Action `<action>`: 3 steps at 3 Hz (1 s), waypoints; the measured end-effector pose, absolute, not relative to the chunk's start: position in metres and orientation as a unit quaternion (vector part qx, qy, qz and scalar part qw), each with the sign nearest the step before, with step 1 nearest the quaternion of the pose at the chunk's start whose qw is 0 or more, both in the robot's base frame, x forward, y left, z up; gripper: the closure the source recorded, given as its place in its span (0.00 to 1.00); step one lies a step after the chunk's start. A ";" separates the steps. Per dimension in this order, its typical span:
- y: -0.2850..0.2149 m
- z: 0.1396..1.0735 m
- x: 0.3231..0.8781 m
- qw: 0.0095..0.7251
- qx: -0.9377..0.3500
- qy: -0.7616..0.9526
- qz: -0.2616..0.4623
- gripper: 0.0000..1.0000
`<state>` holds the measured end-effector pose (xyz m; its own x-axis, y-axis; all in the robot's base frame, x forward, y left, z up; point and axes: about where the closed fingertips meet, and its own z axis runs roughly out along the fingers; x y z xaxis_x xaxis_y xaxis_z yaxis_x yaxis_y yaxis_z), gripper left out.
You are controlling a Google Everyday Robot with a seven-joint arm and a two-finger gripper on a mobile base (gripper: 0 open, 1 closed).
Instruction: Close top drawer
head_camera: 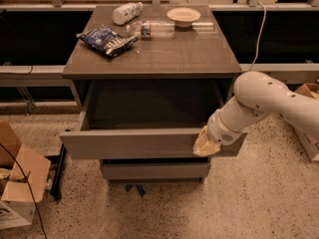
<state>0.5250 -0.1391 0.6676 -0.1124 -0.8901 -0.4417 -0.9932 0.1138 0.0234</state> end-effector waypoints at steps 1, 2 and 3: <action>-0.139 0.668 0.525 0.162 -0.646 0.729 0.159 1.00; -0.143 0.658 0.561 0.183 -0.650 0.726 0.130 1.00; -0.143 0.658 0.561 0.183 -0.650 0.726 0.130 1.00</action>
Offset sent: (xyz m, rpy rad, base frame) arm 0.0964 -0.0128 -0.0176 -0.0345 -0.1934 -0.0348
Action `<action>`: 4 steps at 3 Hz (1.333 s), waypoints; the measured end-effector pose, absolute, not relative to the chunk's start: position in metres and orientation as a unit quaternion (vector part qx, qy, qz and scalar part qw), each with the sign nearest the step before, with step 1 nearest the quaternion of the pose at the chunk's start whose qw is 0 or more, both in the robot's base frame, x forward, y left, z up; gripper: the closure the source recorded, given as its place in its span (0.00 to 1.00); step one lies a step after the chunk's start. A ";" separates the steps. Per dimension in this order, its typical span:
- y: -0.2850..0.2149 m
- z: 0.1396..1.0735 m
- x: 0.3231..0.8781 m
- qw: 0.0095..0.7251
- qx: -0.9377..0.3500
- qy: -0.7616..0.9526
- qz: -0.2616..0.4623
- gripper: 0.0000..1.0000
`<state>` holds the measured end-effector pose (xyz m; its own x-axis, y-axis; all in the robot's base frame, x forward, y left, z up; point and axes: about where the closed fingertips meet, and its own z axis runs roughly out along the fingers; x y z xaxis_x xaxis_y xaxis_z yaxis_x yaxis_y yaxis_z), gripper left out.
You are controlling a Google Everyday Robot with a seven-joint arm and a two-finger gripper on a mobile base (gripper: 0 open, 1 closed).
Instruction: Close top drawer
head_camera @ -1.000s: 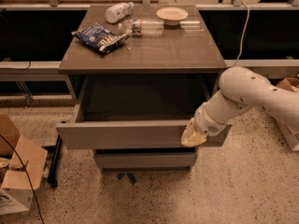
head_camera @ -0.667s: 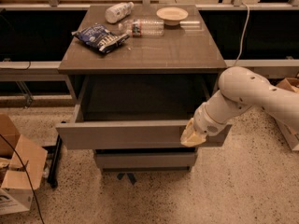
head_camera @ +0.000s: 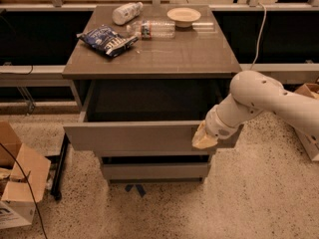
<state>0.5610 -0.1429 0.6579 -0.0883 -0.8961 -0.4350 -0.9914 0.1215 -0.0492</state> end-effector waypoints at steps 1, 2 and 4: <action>-0.144 0.652 0.558 0.178 -0.642 0.734 0.129 1.00; -0.152 0.638 0.595 0.207 -0.641 0.732 0.105 1.00; -0.153 0.630 0.599 0.204 -0.635 0.739 0.099 1.00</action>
Offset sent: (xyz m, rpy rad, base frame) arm 0.0647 -0.0148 -0.0174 -0.0043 -0.1477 -0.0597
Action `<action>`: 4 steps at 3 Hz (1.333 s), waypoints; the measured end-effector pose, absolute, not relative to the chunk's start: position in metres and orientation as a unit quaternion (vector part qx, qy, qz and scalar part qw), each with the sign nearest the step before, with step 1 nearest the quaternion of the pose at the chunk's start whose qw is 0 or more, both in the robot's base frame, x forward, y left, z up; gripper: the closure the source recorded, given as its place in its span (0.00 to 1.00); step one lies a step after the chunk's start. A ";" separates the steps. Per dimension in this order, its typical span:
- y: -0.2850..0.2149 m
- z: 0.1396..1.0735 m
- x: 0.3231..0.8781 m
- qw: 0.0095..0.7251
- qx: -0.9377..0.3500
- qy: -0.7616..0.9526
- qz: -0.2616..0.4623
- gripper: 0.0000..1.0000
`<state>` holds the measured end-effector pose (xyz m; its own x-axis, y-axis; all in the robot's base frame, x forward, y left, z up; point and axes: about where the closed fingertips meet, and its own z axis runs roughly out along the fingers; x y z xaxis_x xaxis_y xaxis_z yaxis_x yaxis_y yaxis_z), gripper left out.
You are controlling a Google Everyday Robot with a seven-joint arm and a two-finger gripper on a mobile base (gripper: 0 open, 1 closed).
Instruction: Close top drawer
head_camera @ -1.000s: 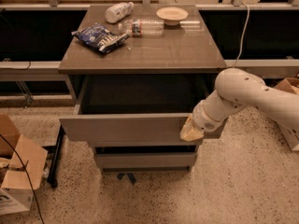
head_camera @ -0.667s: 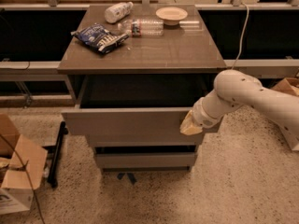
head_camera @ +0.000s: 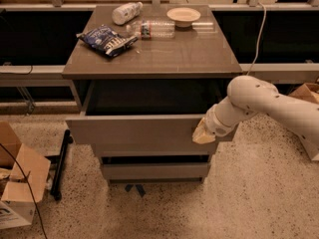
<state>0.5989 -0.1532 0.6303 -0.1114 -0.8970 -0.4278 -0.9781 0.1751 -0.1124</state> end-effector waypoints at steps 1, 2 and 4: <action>-0.155 0.626 0.628 0.235 -0.634 0.732 0.083 1.00; -0.154 0.626 0.628 0.235 -0.634 0.732 0.083 1.00; -0.152 0.622 0.627 0.232 -0.635 0.731 0.086 0.59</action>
Offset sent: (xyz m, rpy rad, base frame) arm 0.1745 -0.0148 0.0540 0.0675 -0.3756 0.0292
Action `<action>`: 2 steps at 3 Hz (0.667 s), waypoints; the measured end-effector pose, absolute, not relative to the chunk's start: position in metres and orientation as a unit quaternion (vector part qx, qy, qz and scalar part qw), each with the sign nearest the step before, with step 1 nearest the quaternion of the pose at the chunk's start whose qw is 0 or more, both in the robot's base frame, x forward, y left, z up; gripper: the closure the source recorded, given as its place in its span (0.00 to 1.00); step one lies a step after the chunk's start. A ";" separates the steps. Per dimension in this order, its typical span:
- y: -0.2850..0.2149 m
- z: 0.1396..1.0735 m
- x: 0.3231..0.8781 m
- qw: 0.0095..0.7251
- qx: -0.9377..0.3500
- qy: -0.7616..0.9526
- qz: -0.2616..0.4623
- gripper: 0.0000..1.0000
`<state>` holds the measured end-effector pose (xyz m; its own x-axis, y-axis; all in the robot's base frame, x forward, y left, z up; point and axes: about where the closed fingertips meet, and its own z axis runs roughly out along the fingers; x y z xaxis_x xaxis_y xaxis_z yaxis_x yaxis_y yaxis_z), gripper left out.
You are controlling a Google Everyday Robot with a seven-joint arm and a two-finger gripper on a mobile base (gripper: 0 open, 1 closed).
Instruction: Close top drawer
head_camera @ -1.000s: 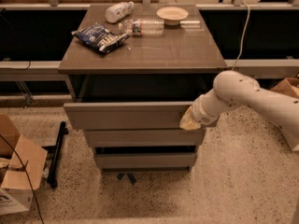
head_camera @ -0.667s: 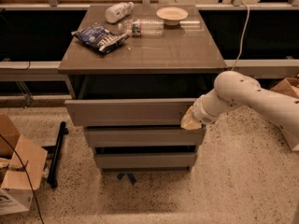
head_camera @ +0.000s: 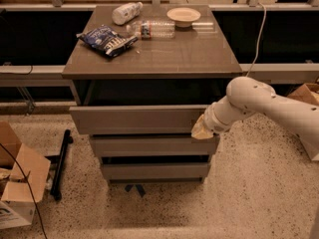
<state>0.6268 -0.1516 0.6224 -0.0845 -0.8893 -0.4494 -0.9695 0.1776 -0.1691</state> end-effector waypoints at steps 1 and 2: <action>-0.150 0.620 0.626 0.231 -0.636 0.731 0.088 0.34; -0.149 0.619 0.626 0.230 -0.637 0.730 0.089 0.11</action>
Offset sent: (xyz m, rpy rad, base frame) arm -0.0004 0.0012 -0.0016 0.0005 0.0027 0.0021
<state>0.6257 -0.1487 0.6187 -0.0830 -0.8893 -0.4498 -0.9715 0.1729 -0.1625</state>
